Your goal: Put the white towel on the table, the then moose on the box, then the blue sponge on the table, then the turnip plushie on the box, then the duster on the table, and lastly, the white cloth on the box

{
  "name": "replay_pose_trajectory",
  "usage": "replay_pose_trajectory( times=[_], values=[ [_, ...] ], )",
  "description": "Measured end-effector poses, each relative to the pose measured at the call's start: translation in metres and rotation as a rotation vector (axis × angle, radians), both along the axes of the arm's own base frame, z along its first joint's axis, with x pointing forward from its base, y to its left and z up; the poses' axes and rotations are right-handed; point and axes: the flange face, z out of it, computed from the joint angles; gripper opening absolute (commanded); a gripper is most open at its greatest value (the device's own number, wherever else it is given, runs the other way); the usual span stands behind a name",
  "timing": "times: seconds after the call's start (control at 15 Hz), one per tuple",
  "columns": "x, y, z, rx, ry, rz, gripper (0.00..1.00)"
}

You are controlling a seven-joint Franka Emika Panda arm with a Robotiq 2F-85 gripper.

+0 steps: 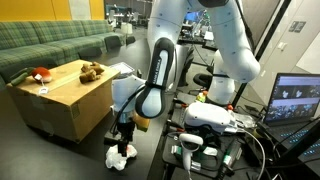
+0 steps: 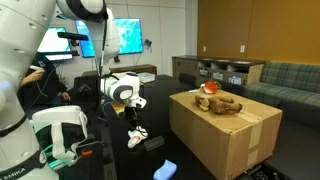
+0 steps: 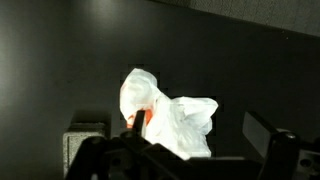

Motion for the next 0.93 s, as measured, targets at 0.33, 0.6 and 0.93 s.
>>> replay_pose_trajectory(
  times=[0.33, 0.6, 0.93],
  values=[
    [-0.005, 0.006, -0.016, 0.018, -0.032, 0.002, 1.00],
    [-0.005, 0.005, -0.038, 0.019, -0.048, -0.006, 1.00],
    [0.004, 0.003, -0.064, -0.001, -0.079, -0.009, 1.00]
  ],
)
